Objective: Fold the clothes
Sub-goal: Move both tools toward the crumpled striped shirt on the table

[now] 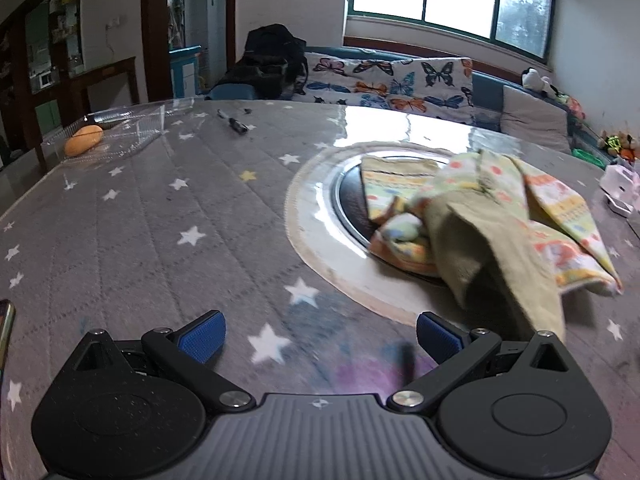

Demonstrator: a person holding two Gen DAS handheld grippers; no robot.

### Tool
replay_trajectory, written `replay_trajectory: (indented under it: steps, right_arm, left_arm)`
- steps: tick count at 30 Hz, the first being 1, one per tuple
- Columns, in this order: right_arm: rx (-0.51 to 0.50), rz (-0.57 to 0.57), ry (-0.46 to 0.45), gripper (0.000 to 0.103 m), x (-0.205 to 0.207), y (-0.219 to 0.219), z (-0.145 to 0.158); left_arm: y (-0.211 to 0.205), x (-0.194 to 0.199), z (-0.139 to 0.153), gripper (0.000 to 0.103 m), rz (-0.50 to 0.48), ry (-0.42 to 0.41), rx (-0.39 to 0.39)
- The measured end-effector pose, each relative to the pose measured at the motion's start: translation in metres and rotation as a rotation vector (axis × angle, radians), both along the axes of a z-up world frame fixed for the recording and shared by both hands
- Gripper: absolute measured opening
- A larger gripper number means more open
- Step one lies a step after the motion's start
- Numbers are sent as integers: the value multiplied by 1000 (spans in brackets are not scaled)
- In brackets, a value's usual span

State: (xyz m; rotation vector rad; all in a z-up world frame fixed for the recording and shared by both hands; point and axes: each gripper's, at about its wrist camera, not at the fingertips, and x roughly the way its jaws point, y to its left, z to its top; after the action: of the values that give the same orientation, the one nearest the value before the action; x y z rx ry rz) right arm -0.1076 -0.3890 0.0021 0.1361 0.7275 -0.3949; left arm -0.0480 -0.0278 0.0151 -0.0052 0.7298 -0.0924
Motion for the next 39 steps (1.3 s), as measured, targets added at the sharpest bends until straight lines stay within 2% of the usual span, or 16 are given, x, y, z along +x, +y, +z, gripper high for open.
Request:
replay_trajectory:
  steps: [10, 17, 39]
  right_arm:
    - [-8, 105, 9, 103, -10, 27, 6]
    - [-5, 162, 19, 103, -17, 41, 7]
    - [-17, 256, 37, 103, -24, 67, 9]
  left_arm:
    - [-13, -16, -3, 103, -17, 45, -19]
    - [-25, -23, -3, 103, -37, 60, 6]
    - [-43, -25, -5, 103, -72, 83, 55]
